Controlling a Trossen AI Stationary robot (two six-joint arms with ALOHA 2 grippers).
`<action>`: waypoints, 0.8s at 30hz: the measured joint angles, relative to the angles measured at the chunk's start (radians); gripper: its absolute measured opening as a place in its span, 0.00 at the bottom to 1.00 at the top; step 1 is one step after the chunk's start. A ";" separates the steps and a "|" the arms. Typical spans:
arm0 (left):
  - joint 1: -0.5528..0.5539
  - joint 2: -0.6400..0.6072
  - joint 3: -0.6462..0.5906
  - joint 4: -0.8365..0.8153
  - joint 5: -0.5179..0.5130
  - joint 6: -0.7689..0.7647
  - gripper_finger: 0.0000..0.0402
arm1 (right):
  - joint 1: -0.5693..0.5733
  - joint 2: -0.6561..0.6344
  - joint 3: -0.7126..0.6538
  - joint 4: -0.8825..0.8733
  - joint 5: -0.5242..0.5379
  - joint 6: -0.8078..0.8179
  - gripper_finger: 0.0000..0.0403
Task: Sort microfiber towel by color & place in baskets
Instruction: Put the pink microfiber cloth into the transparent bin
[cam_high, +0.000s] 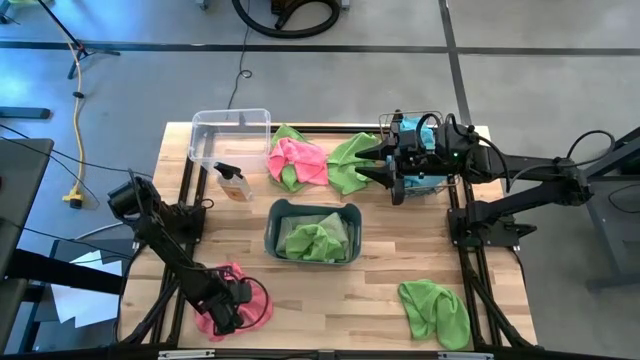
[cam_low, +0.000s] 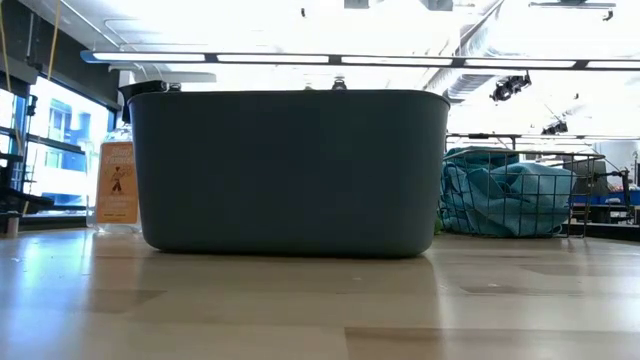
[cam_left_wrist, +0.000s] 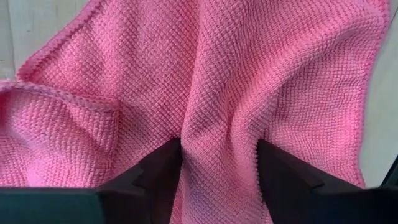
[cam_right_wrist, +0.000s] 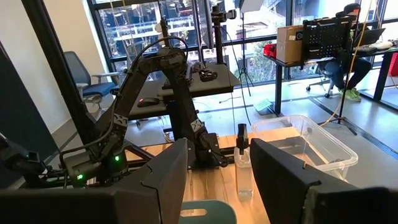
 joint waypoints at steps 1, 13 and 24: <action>0.000 0.000 0.000 -0.001 0.000 0.000 0.44 | 0.000 0.000 0.000 0.000 0.000 0.000 0.43; 0.004 -0.013 -0.007 -0.002 -0.003 0.025 0.03 | 0.000 0.000 0.000 -0.034 0.000 0.000 0.43; 0.007 -0.057 -0.010 -0.022 -0.040 0.026 0.00 | 0.000 0.000 0.000 -0.039 0.000 0.001 0.43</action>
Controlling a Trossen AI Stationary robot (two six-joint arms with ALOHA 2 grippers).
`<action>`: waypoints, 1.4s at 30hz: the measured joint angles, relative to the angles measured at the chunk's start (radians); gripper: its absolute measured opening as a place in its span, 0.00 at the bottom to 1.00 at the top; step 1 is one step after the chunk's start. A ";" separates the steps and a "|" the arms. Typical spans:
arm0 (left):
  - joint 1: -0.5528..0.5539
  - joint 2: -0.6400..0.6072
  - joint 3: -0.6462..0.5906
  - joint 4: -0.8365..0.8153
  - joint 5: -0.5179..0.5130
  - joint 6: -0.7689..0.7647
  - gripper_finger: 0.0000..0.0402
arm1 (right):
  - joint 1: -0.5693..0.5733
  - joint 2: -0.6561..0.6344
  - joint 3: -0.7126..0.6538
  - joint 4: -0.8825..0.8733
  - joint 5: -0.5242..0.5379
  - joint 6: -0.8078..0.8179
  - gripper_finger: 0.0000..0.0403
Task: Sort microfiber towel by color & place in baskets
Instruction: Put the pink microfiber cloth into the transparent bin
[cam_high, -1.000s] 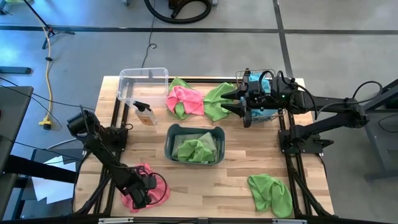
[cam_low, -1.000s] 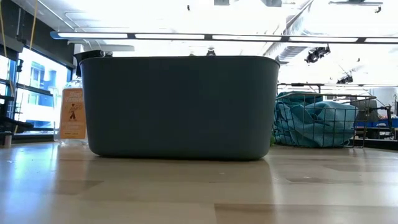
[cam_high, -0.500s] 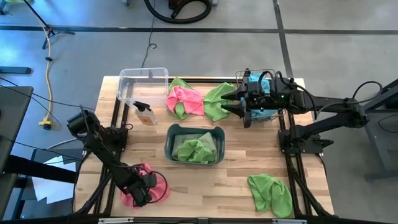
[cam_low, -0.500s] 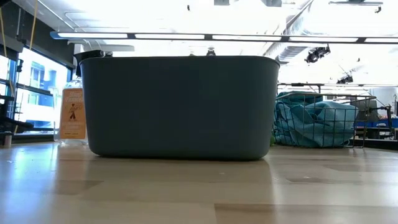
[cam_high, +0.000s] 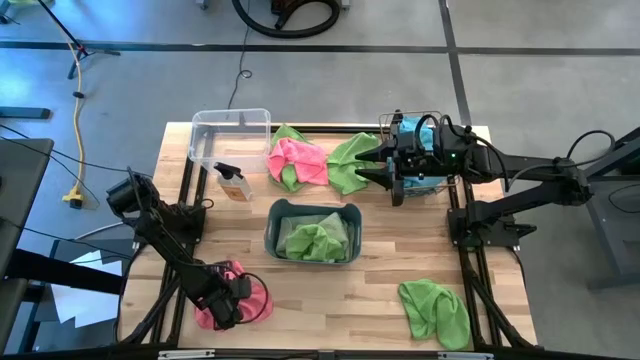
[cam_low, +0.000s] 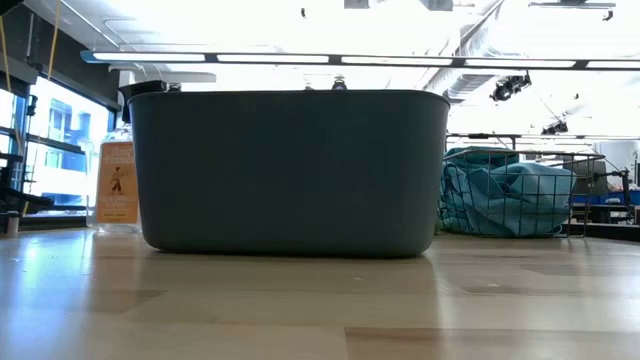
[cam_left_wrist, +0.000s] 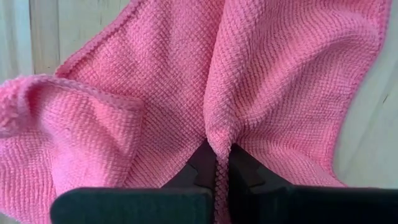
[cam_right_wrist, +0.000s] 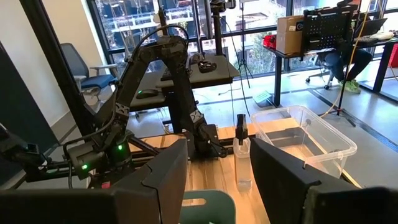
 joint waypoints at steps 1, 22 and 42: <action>0.000 0.000 0.000 -0.002 -0.002 0.000 0.00 | 0.000 0.000 0.000 0.000 0.000 0.000 0.43; 0.056 -0.402 0.003 -0.068 0.036 0.079 0.00 | 0.000 0.000 0.000 0.000 0.000 -0.001 0.43; 0.251 -0.673 0.281 -0.057 0.033 0.462 0.00 | 0.000 0.000 0.000 0.000 0.003 0.020 0.43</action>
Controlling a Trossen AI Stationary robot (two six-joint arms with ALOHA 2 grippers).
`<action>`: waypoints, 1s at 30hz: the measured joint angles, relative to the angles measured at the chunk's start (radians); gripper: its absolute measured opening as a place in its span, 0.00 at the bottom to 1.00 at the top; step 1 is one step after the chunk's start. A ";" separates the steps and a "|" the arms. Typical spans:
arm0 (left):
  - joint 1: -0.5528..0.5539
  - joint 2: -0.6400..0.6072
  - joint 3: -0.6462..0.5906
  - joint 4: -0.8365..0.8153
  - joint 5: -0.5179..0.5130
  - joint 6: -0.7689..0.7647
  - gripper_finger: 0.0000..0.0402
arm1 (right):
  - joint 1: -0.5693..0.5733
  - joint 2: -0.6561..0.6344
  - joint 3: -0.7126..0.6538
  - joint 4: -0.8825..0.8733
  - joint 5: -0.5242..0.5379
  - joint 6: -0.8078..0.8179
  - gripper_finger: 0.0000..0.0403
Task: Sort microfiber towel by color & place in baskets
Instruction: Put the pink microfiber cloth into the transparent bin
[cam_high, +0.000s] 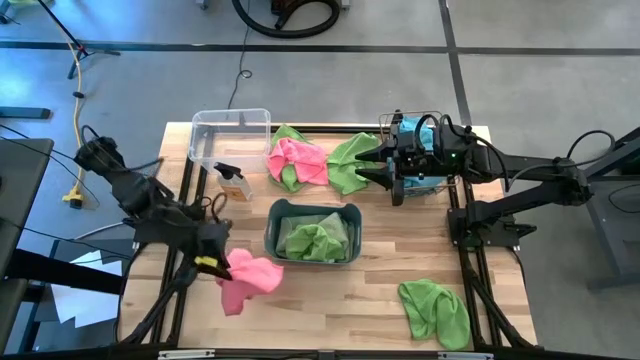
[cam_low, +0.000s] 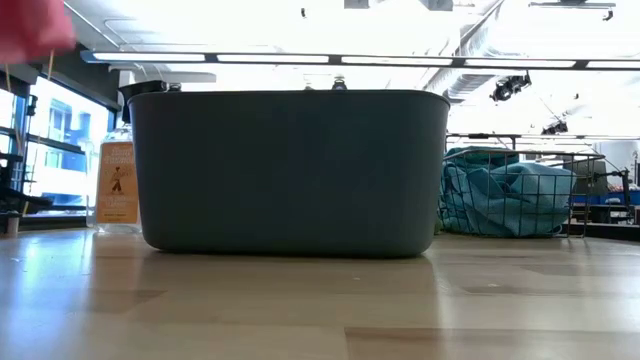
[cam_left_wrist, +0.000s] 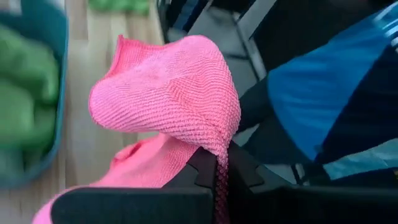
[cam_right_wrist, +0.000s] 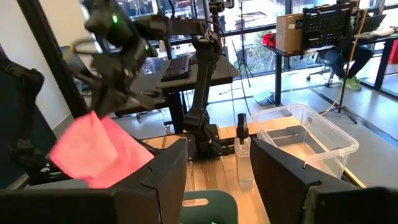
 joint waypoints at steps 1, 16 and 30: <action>0.010 0.001 0.025 0.000 -0.004 0.023 0.00 | 0.000 0.000 0.000 0.000 0.009 0.000 0.43; 0.044 0.013 0.164 0.156 -0.152 0.245 0.00 | 0.000 0.000 0.000 0.000 0.057 -0.002 0.43; 0.160 0.060 0.164 0.183 -0.318 0.509 0.00 | 0.000 0.000 0.000 0.000 0.057 0.000 0.43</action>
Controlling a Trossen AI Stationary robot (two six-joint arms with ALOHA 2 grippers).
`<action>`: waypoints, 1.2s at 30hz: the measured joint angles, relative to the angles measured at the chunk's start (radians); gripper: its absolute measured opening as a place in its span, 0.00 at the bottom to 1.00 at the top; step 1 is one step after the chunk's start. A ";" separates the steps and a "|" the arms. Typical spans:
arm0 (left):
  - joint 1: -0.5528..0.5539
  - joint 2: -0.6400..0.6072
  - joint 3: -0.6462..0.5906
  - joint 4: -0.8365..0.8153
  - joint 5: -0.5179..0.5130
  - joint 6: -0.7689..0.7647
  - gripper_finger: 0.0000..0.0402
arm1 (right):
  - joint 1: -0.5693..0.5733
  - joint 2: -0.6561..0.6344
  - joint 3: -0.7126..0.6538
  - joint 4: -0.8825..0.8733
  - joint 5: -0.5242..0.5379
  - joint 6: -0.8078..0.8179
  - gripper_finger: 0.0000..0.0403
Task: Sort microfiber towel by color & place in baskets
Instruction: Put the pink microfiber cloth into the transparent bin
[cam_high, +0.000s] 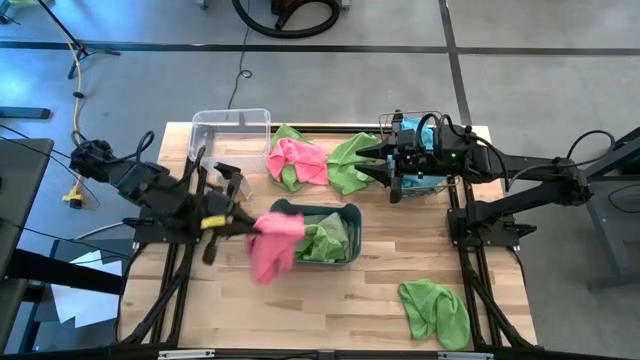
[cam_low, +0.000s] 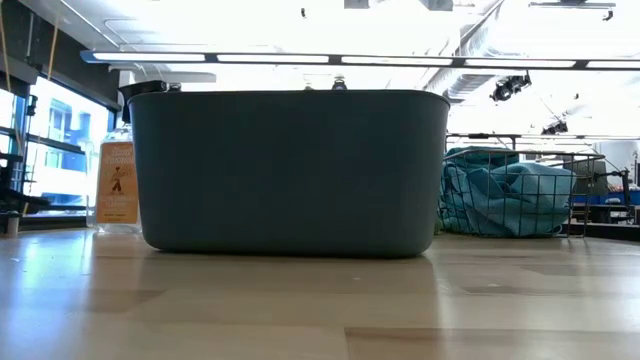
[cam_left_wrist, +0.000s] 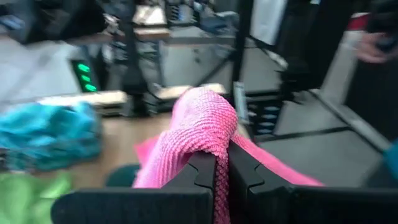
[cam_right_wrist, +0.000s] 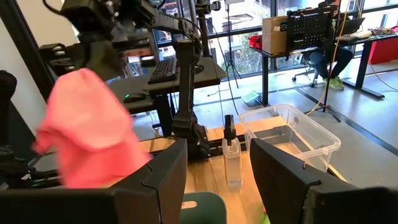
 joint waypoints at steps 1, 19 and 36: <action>0.032 0.000 0.000 0.012 0.000 0.025 0.00 | 0.000 0.000 0.000 0.000 0.000 0.000 0.43; 0.459 -0.001 -0.274 0.593 0.365 0.087 0.00 | 0.000 0.000 0.000 0.001 0.000 0.000 0.43; 0.501 -0.001 -0.372 0.792 0.369 0.063 0.00 | 0.000 0.000 0.000 0.001 0.000 0.000 0.43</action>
